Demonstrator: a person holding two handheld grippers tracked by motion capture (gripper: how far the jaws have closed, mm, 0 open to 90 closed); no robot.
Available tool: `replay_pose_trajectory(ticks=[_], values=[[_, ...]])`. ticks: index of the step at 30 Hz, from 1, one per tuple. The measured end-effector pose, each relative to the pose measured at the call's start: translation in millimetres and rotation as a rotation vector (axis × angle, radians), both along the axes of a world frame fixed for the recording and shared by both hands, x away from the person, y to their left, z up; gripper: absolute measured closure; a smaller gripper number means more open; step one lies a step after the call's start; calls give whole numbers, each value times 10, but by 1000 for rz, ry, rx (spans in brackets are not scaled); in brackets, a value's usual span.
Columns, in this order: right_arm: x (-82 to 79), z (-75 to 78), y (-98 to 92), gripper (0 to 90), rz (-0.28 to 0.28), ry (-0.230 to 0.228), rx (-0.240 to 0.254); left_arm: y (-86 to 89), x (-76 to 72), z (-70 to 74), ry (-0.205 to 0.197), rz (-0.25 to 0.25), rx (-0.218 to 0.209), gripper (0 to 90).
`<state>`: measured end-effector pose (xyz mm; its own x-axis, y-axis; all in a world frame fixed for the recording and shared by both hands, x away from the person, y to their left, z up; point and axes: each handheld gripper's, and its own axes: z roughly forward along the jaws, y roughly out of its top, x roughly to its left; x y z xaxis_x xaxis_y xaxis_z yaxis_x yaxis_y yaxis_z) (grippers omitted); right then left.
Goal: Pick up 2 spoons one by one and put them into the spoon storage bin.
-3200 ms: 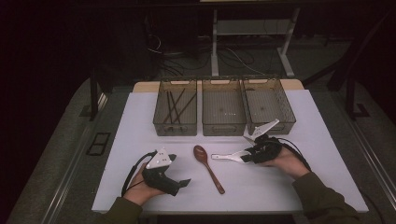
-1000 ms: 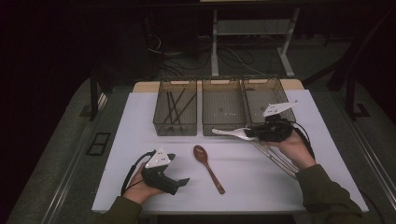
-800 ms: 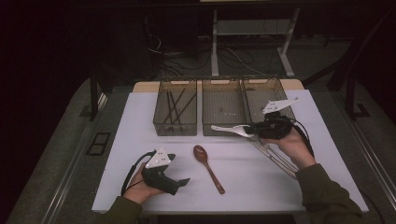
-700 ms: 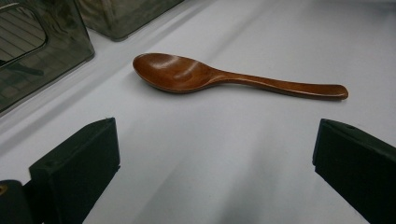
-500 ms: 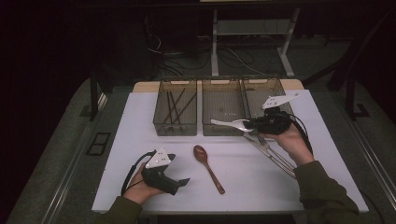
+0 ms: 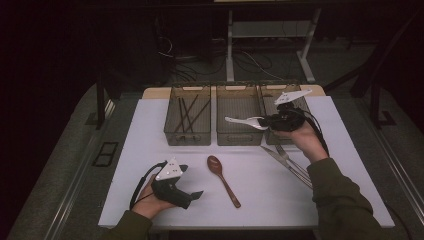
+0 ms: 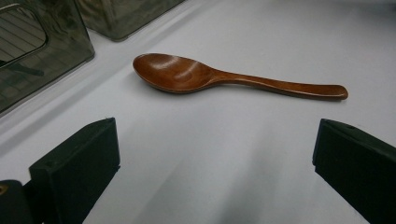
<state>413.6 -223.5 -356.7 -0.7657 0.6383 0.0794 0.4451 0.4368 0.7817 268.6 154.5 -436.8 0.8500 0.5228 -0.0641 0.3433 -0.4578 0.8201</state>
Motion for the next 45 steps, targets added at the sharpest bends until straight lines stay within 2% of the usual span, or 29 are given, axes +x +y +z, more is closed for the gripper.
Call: replay_pose_trajectory(ticks=[5, 6, 9, 17, 19, 25, 34, 39, 42, 45], values=[[102, -62, 88, 814, -1, 16, -29, 9, 4, 4, -3, -6, 9, 0], [120, -78, 104, 814, 2, 20, -35, 2, 1, 1, 0, 0, -2, 0], [169, -120, 157, 814, 2, 32, -63, 1, -1, 2, -1, -2, -1, 0], [224, -203, 265, 812, 3, 51, -130, 1, -1, 1, 1, -1, -1, 0], [228, -216, 277, 807, 3, 55, -134, 2, 0, 1, 0, -2, -1, 0], [230, -225, 275, 739, -6, 53, -118, 2, 1, 0, 1, -1, -2, 0], [177, -122, 169, 560, -34, 35, -10, 0, 2, -2, 4, -1, -2, 0], [71, -73, 121, 496, -33, 14, 39, 3, 3, -1, 3, 0, -1, 0], [-20, -59, 101, 485, -26, 25, 63, 5, 5, 0, 2, -3, 5, 0], [-106, -65, 82, 470, -14, 22, 61, 3, 5, 1, 3, -1, 5, 0]])
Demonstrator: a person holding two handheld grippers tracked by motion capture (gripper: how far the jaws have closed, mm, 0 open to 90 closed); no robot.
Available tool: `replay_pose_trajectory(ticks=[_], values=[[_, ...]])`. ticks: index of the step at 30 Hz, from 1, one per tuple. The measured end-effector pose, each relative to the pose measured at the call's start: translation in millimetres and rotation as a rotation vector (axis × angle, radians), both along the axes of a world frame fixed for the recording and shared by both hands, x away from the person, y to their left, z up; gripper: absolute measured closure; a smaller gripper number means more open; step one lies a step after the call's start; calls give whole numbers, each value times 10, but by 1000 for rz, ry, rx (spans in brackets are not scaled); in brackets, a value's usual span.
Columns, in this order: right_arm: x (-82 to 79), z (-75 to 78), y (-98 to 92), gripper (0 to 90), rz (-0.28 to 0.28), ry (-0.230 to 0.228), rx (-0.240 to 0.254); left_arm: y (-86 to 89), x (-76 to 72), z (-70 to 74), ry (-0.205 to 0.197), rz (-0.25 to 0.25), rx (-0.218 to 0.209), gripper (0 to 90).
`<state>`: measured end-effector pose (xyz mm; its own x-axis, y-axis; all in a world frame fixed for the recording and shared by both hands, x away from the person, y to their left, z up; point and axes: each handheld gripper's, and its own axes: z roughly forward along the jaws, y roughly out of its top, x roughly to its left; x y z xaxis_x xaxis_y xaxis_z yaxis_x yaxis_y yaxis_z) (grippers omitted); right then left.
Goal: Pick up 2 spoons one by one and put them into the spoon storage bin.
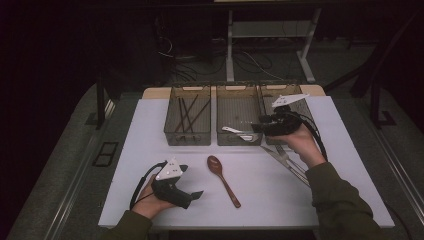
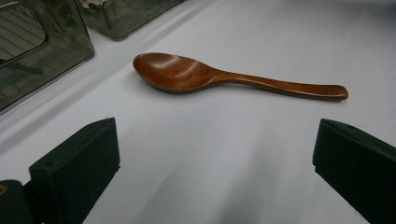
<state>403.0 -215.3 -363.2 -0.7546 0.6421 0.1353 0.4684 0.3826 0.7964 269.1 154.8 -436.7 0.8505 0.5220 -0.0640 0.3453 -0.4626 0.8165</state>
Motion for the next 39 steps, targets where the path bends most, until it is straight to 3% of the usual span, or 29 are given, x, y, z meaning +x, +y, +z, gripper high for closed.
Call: replay_pose_trajectory(ticks=[6, 13, 23, 27, 35, 39], values=[[-181, -57, -79, 407, 5, 12, 39, -9, 4, 5, 8, 13, 4, 0], [-443, -174, -228, 319, -12, 13, 93, 0, 2, 30, 2, 26, -4, 80], [-793, -410, -437, 251, -67, -9, 101, 0, -8, 91, 7, 24, -16, 392], [-935, -504, -512, 222, -77, -19, 101, 20, 7, 105, 28, 28, -24, 547], [-1156, -669, -625, 190, -98, -16, 96, -70, 33, 102, 75, -20, -11, 860], [-1263, -728, -646, 175, -94, -30, 78, -173, 49, 84, 87, -57, 14, 885]])
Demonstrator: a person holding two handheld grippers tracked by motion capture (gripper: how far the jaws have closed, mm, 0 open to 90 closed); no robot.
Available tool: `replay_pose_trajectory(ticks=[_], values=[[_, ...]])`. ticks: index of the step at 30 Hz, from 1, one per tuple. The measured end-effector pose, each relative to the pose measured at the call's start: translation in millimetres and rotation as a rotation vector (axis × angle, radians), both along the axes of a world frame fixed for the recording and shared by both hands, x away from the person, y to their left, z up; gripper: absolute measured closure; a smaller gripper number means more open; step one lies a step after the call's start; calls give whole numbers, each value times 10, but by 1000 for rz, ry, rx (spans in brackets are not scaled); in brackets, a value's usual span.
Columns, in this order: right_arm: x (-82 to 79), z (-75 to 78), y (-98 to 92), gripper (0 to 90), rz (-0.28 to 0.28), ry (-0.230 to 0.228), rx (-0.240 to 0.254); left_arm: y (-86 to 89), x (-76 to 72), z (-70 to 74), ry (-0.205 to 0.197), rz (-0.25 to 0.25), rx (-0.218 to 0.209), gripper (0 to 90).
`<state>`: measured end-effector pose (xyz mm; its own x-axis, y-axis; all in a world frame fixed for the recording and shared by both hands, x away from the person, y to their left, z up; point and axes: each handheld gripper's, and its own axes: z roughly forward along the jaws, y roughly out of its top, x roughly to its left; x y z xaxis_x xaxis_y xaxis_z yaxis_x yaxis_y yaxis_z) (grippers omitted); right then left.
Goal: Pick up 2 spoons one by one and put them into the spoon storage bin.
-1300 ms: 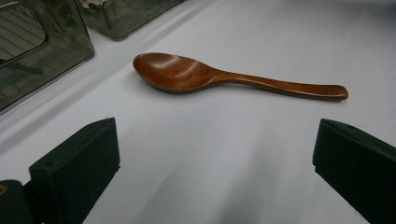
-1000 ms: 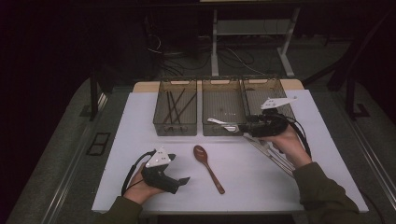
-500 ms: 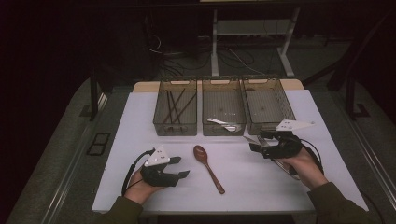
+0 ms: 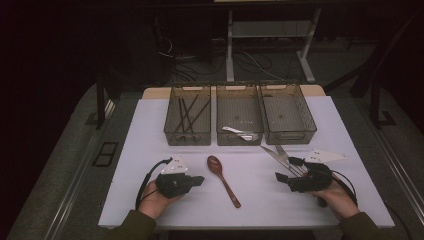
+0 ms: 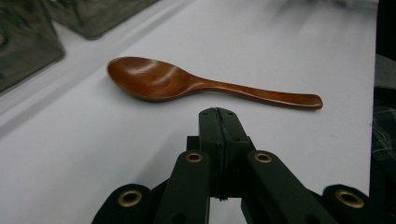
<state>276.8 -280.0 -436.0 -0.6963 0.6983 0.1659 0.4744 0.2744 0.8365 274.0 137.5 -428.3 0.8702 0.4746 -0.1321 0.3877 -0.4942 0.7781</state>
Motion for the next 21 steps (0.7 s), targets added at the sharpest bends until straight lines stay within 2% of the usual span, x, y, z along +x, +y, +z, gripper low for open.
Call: replay_pose_trajectory(ticks=[6, 14, 21], values=[[-102, -32, -62, 175, 0, -1, 4, -187, 8, -38, 0, -59, 32, 885], [-98, -41, -62, 175, -2, -10, -5, -477, 56, -144, 11, -145, 75, 885], [-109, -35, -64, 175, -9, -14, 5, -729, 48, -220, 2, -218, 115, 885]])
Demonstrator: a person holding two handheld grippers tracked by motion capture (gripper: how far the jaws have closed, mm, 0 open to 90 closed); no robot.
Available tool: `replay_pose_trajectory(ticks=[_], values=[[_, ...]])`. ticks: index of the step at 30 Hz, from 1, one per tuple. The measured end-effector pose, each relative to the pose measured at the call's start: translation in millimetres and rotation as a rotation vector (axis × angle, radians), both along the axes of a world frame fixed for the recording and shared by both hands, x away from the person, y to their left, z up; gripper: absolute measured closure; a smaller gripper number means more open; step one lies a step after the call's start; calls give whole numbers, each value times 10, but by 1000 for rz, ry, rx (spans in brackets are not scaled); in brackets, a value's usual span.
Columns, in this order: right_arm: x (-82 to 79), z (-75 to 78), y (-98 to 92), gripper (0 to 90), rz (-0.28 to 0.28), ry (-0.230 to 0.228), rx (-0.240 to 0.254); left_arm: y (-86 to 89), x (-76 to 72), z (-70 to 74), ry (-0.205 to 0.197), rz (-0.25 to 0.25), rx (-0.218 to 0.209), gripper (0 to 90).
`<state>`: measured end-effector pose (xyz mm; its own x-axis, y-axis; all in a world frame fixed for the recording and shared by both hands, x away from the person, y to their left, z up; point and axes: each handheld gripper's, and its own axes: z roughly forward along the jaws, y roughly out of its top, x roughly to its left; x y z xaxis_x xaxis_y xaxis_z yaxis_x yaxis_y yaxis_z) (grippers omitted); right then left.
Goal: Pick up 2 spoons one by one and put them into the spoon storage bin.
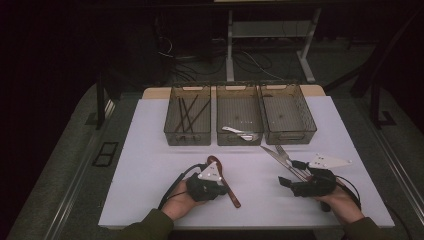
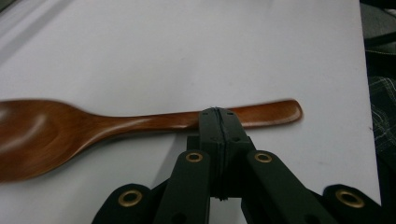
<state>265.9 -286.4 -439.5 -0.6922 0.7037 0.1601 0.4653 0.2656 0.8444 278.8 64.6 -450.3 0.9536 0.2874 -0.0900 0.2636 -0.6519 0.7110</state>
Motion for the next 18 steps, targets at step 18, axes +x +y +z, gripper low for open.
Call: replay_pose_trajectory(ticks=[18], values=[[0, -7, 2, 175, 10, -2, -19, -368, 268, -2, -57, -8, -8, 885]])
